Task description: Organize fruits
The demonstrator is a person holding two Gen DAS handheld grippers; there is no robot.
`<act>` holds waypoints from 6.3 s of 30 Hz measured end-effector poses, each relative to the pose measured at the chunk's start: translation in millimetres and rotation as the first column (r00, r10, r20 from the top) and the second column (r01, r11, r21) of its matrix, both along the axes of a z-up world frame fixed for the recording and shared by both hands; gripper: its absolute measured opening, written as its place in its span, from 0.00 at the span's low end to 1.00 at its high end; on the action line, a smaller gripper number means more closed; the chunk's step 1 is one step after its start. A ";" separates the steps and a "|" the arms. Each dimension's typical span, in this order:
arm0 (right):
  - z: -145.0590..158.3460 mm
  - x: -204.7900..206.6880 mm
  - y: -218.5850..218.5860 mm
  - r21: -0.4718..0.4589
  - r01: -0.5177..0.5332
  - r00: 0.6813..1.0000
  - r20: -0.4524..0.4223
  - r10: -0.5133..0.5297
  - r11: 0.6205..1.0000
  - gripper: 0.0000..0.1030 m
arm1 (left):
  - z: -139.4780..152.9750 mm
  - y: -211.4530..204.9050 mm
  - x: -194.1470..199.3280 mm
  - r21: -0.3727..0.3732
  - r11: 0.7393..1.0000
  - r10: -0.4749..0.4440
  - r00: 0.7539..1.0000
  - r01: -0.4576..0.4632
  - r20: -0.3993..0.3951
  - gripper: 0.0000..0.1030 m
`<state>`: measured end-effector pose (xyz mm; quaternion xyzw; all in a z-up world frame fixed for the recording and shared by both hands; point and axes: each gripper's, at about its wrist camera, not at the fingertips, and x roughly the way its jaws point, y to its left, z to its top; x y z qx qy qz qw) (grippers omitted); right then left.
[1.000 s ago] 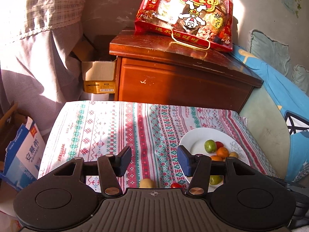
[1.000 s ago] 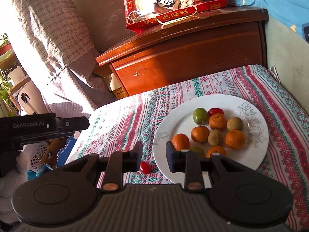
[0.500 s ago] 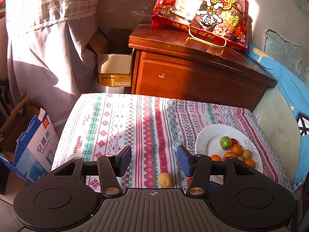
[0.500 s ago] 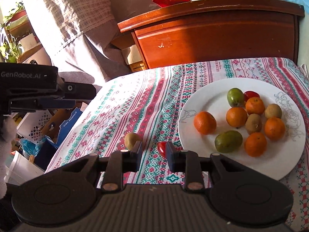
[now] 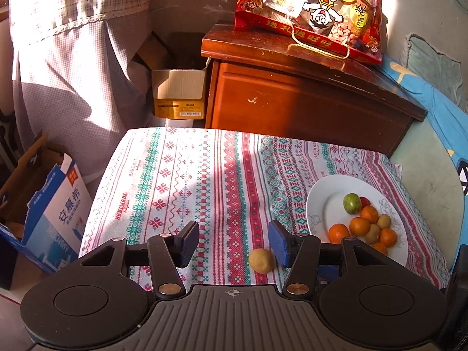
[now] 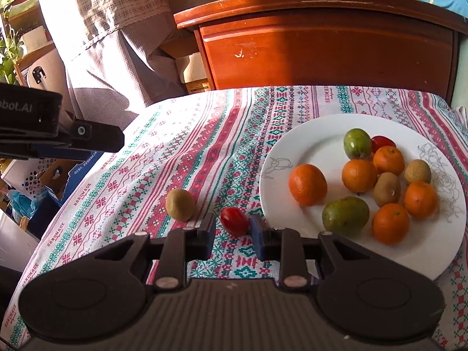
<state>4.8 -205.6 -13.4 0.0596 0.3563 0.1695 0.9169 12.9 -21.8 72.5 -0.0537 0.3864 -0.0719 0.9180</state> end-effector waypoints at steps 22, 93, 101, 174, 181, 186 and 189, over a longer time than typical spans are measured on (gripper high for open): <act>8.0 -22.3 -13.7 0.022 -0.014 1.000 -0.011 0.014 1.000 0.16 | -46.6 -24.8 4.0 0.050 0.996 -0.071 0.994 0.076 -0.087 0.50; 60.0 15.9 -82.2 0.148 0.206 0.965 0.132 -0.225 0.967 0.16 | -4.2 -62.6 28.3 -0.094 0.978 -0.167 0.972 0.184 0.164 0.24; 38.7 25.4 -98.5 0.224 0.270 0.958 0.033 -0.284 0.936 0.16 | -31.5 -83.5 44.3 -0.153 0.962 -0.211 0.972 0.225 0.102 0.25; 44.0 -11.3 -94.8 -0.151 0.463 0.854 -0.185 -0.485 0.873 0.86 | -26.3 -103.9 18.8 0.203 0.974 -0.061 0.978 0.102 -0.197 0.85; 44.7 -11.1 -92.5 -0.167 0.456 0.860 -0.170 -0.481 0.874 0.86 | -24.9 -108.0 17.4 0.232 0.967 -0.064 0.981 0.106 -0.182 0.86; 44.6 -10.8 -92.5 -0.171 0.455 0.860 -0.171 -0.481 0.874 0.87 | -26.5 -109.9 16.7 0.250 0.962 -0.062 0.981 0.107 -0.182 0.86; 43.8 -10.3 -92.5 -0.176 0.455 0.859 -0.171 -0.483 0.873 0.87 | -27.2 -111.0 16.3 0.254 0.961 -0.065 0.981 0.111 -0.183 0.86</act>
